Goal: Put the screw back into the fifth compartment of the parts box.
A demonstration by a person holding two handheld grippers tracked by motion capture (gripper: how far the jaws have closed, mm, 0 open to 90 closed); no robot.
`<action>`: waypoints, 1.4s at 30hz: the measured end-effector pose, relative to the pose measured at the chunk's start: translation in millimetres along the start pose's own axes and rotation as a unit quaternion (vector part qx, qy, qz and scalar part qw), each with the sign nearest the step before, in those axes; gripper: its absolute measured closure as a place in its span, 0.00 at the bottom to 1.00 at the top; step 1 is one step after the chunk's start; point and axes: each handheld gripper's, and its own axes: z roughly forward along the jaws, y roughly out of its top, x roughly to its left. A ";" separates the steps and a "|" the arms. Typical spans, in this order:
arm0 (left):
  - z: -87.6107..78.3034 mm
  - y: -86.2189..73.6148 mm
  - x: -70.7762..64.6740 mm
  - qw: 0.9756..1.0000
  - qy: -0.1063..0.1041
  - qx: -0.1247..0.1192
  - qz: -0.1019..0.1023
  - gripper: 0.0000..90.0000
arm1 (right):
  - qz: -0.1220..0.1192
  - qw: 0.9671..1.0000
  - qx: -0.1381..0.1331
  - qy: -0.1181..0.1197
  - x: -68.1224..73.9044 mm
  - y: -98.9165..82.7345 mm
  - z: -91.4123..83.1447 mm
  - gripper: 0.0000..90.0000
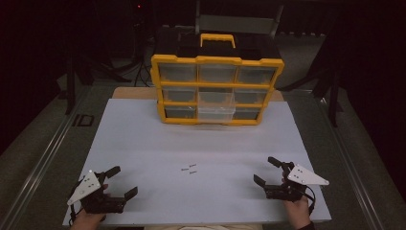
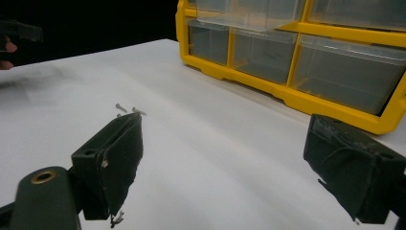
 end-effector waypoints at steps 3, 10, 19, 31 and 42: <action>0.6 -0.2 0.4 1.000 -0.001 0.001 -0.003 0.02 | -0.001 1.000 -0.003 0.001 -0.2 0.1 -0.2 0.15; 0.9 0.3 -0.4 1.000 -0.003 0.003 -0.003 0.02 | -0.002 1.000 -0.005 0.001 -1.6 -0.2 -0.9 0.15; 5.8 -0.7 -3.3 1.000 -0.019 0.016 0.010 0.02 | 0.001 1.000 -0.001 0.009 -1.0 -0.1 1.8 0.15; 14.4 28.0 -20.9 0.997 -0.052 0.049 -0.008 0.02 | 0.002 1.000 -0.001 0.011 1.6 1.3 2.9 0.15; 23.2 52.9 -15.0 0.994 -0.074 0.082 0.011 0.03 | 0.003 1.000 0.000 0.018 2.5 1.8 4.1 0.15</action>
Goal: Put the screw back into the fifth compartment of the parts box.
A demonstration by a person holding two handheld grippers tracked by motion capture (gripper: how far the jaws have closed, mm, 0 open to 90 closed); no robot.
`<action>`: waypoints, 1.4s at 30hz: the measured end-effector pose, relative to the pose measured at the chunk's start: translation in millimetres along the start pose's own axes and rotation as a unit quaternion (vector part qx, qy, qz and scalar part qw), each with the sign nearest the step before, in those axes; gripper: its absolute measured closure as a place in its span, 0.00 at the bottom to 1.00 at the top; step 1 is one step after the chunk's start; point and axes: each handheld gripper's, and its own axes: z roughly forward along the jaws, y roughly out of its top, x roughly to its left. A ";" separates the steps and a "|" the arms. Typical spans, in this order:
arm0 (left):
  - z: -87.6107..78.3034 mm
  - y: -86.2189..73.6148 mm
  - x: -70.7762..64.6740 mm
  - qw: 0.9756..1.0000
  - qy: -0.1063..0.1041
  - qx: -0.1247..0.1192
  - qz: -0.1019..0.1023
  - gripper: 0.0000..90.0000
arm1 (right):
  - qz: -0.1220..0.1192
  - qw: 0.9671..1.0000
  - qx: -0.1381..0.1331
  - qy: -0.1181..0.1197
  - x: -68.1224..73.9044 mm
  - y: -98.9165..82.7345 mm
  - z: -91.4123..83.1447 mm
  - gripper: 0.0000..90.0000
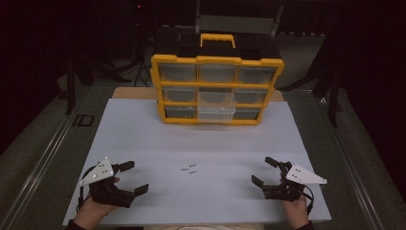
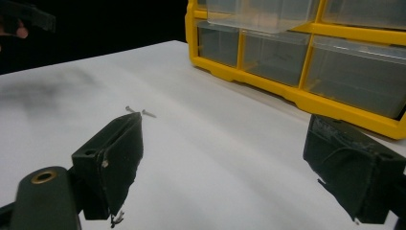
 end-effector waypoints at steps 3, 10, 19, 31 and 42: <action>5.4 7.0 1.7 1.000 -0.001 0.012 0.015 0.03 | 0.000 1.000 -0.001 0.001 0.2 0.2 0.2 0.15; 18.8 22.8 10.1 0.999 -0.026 0.020 0.027 0.05 | 0.001 1.000 0.000 0.003 0.7 0.3 1.1 0.15; 35.9 34.7 16.3 0.998 -0.028 0.019 0.053 0.08 | 0.004 1.000 -0.003 0.004 0.6 0.5 0.4 0.15; 68.0 36.2 14.9 0.998 -0.033 0.027 0.056 0.17 | 0.002 1.000 -0.001 0.007 0.8 0.2 1.3 0.15; 96.1 26.9 15.8 0.996 -0.058 0.047 0.052 0.27 | 0.002 1.000 0.000 0.009 1.0 0.3 1.0 0.15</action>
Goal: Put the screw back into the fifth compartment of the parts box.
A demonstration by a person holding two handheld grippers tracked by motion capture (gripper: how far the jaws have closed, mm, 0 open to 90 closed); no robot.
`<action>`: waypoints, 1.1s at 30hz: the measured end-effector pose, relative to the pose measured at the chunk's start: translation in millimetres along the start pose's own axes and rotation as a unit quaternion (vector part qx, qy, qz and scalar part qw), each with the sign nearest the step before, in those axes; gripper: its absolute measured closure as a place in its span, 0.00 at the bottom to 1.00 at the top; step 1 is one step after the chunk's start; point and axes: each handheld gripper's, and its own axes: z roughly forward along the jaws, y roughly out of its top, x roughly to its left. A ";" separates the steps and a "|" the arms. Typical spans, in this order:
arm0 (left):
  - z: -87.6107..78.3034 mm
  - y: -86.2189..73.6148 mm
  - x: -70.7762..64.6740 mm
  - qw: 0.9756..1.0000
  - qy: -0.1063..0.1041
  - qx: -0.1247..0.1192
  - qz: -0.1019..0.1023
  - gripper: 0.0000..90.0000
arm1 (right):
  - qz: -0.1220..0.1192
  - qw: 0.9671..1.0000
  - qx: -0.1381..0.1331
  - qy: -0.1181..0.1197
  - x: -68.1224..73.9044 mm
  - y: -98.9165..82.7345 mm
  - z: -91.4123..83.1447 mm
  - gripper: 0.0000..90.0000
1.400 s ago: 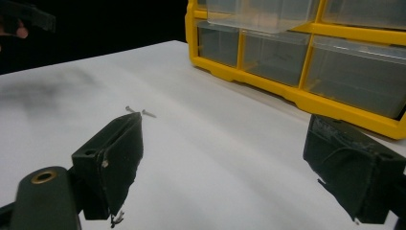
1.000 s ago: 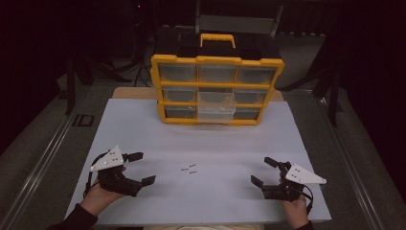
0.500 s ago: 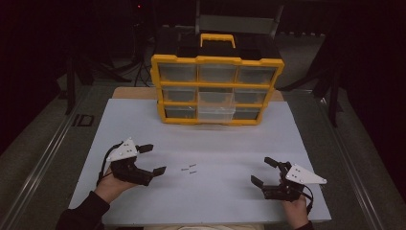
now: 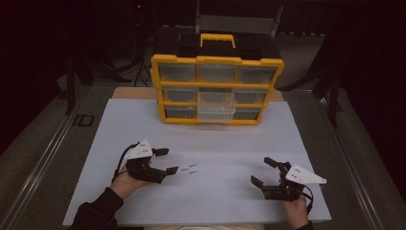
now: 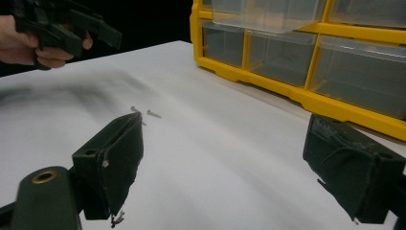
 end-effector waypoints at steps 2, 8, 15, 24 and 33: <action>12.4 -4.3 1.2 1.000 -0.005 0.018 -0.005 0.32 | 0.001 1.000 0.000 0.001 0.2 0.0 0.0 0.15; 23.3 -9.3 4.8 0.999 -0.013 0.042 -0.007 0.45 | 0.001 1.000 0.000 0.002 0.1 0.0 0.2 0.15; 38.8 -15.5 8.0 0.996 -0.020 0.085 -0.006 0.56 | 0.002 1.000 0.000 0.003 0.1 0.0 0.0 0.15; 56.0 -18.9 12.6 0.994 -0.026 0.103 -0.003 0.68 | 0.002 1.000 0.000 0.003 -0.2 0.0 -0.1 0.15; 69.5 -21.8 18.3 0.993 -0.019 0.118 -0.009 0.73 | 0.003 1.000 0.000 0.005 -0.4 -0.1 -0.5 0.15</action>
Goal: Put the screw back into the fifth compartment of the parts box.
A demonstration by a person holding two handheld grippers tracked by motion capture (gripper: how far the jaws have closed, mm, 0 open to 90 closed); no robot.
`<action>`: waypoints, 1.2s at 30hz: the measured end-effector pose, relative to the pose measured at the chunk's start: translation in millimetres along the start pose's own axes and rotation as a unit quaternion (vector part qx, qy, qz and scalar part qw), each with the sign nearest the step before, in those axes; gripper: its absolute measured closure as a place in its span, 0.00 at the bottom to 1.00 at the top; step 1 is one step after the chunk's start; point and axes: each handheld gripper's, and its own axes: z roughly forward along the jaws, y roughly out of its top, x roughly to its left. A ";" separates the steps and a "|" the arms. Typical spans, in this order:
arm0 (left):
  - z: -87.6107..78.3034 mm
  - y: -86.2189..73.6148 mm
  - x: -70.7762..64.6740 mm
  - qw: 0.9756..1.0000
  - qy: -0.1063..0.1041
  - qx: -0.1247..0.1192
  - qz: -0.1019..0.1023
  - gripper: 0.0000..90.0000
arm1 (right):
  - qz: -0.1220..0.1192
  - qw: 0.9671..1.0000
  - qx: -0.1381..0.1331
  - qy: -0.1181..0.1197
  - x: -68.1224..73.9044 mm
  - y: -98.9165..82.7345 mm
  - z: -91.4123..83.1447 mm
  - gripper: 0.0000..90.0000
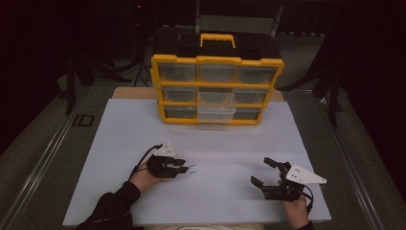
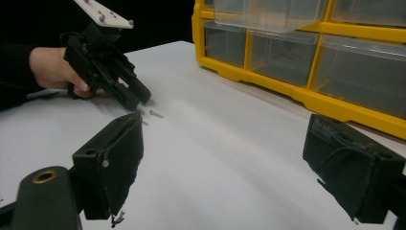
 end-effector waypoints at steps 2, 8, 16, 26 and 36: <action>0.9 0.3 0.2 1.000 0.000 0.004 0.000 0.75 | 0.001 1.000 0.000 0.000 -0.1 -0.1 0.0 0.15; 2.6 1.2 -3.6 1.000 0.006 0.012 0.016 0.82 | 0.001 1.000 0.001 0.000 -0.5 -0.4 0.1 0.15; 2.0 1.1 -3.6 1.000 -0.003 0.019 0.009 0.98 | 0.002 1.000 0.001 -0.002 -1.0 -0.6 0.3 0.16; -15.6 7.1 -3.5 1.000 0.007 0.002 -0.002 0.98 | 0.004 1.000 0.001 -0.002 -1.0 -0.5 0.2 0.16; -38.5 23.1 -7.0 1.000 0.017 -0.017 0.005 0.98 | 0.004 1.000 0.000 -0.002 -1.2 -0.6 0.2 0.16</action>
